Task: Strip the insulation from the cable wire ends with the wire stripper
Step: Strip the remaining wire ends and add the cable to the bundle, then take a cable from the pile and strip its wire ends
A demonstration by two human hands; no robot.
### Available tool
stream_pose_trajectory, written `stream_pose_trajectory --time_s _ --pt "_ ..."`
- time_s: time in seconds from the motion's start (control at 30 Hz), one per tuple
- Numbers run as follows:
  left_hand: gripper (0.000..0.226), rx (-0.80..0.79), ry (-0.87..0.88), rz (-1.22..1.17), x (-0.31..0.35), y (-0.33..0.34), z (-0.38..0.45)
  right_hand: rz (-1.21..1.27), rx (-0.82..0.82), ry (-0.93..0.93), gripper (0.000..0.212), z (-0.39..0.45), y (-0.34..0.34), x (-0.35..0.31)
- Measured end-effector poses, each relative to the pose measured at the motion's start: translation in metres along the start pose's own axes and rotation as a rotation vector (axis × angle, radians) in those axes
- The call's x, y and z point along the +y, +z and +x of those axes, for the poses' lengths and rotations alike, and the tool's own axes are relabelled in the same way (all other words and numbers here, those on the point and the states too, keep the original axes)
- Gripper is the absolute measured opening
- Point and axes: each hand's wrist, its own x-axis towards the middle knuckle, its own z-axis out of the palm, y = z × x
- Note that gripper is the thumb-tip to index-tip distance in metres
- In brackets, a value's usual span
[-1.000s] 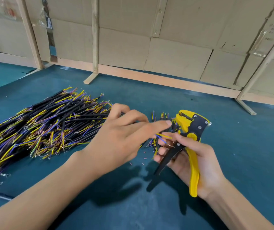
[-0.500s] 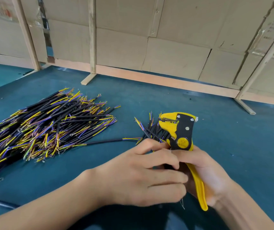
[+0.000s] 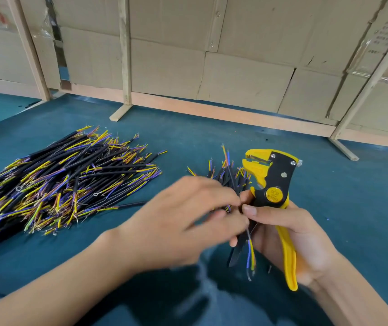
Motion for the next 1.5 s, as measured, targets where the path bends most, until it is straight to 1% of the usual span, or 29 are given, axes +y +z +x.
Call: stream_pose_trajectory --time_s 0.03,0.07,0.13,0.17,0.23,0.27,0.3,0.37,0.4,0.5,0.6,0.63,0.7,0.73,0.77,0.83,0.9,0.93,0.97,1.03,1.13,1.2,1.27,1.37,1.4,1.47,1.5 --pt "0.026 -0.005 -0.060 0.022 -0.007 -0.001 -0.001 -0.007 0.008 -0.013 0.017 0.001 -0.001 0.000" --pt "0.026 -0.028 -0.126 0.062 -0.013 -0.003 -0.002 -0.010 0.015 -0.016 0.017 0.001 -0.001 0.000" --pt "0.026 -0.134 -0.318 0.171 -0.027 -0.006 -0.007 -0.004 0.027 -0.010 0.025 0.002 -0.003 -0.001" --pt "0.025 -0.217 -0.451 0.231 -0.032 -0.007 -0.011 0.006 0.035 -0.006 0.024 0.002 -0.003 -0.002" --pt "0.024 -0.460 -0.740 0.320 -0.037 -0.009 -0.019 0.036 0.070 0.001 0.014 0.003 -0.003 -0.002" --pt "0.028 -0.600 -0.856 0.343 -0.038 -0.010 -0.022 0.039 0.096 0.007 0.012 0.004 -0.004 -0.003" --pt "0.033 -0.714 -0.911 0.373 -0.038 -0.012 -0.024 0.035 0.123 0.015 0.014 0.005 -0.004 -0.003" --pt "0.038 -0.850 -0.871 0.439 -0.037 -0.014 -0.028 0.015 0.207 0.050 0.022 0.007 -0.006 -0.005" --pt "0.037 -0.870 -0.834 0.449 -0.036 -0.013 -0.028 0.011 0.265 0.068 0.021 0.008 -0.007 -0.006" --pt "0.028 -0.876 -0.788 0.445 -0.032 -0.012 -0.025 0.055 0.440 0.098 0.015 0.011 -0.013 -0.008" --pt "0.016 -0.871 -0.756 0.448 -0.027 -0.009 -0.023 0.128 0.523 0.101 0.008 0.011 -0.018 -0.010" --pt "0.014 -0.858 -0.751 0.451 -0.025 -0.008 -0.022 0.150 0.522 0.093 0.010 0.011 -0.020 -0.011" --pt "0.015 -0.767 -0.759 0.430 -0.024 -0.007 -0.021 0.185 0.500 0.060 0.025 0.010 -0.024 -0.013" --pt "0.017 -0.665 -0.766 0.388 -0.025 -0.008 -0.019 0.184 0.488 0.047 0.034 0.010 -0.025 -0.014" --pt "0.017 -0.526 -0.772 0.314 -0.027 -0.009 -0.018 0.167 0.474 0.043 0.042 0.009 -0.026 -0.015" --pt "0.016 -0.247 -0.779 0.119 -0.028 -0.012 -0.015 0.114 0.431 0.037 0.050 0.007 -0.028 -0.018" --pt "0.009 -0.055 -0.883 -0.183 -0.028 -0.013 -0.010 0.066 0.375 0.053 0.052 0.005 -0.029 -0.021" --pt "0.006 0.008 -0.960 -0.364 -0.027 -0.011 -0.009 0.024 0.355 0.081 0.052 0.004 -0.028 -0.022" --pt "0.005 0.048 -1.032 -0.523 -0.026 -0.008 -0.009 -0.030 0.349 0.113 0.051 0.004 -0.028 -0.021" --pt "0.006 0.085 -1.123 -0.709 -0.026 -0.002 -0.011 -0.132 0.377 0.155 0.044 0.003 -0.026 -0.018" --pt "0.010 0.137 -1.220 -0.833 -0.029 0.004 -0.014 -0.180 0.412 0.163 0.023 0.003 -0.025 -0.018" --pt "0.012 0.188 -1.297 -0.899 -0.031 0.004 -0.015 -0.265 0.441 0.145 0.011 0.004 -0.028 -0.019" --pt "0.013 0.236 -1.366 -0.939 -0.032 0.004 -0.016 -0.349 0.491 0.105 0.012 0.004 -0.032 -0.020" --pt "0.017 0.295 -1.470 -1.064 -0.031 0.005 -0.014 -0.308 0.488 0.060 0.019 0.004 -0.034 -0.022" --pt "0.018 0.307 -1.495 -1.122 -0.030 0.004 -0.013 -0.270 0.471 0.054 0.017 0.004 -0.033 -0.023" --pt "0.019 0.320 -1.529 -1.244 -0.028 0.002 -0.009 -0.152 0.430 0.039 0.004 0.004 -0.030 -0.025" --pt "0.017 0.337 -1.540 -1.304 -0.027 0.002 -0.007 -0.098 0.405 0.011 0.009 0.004 -0.028 -0.025"
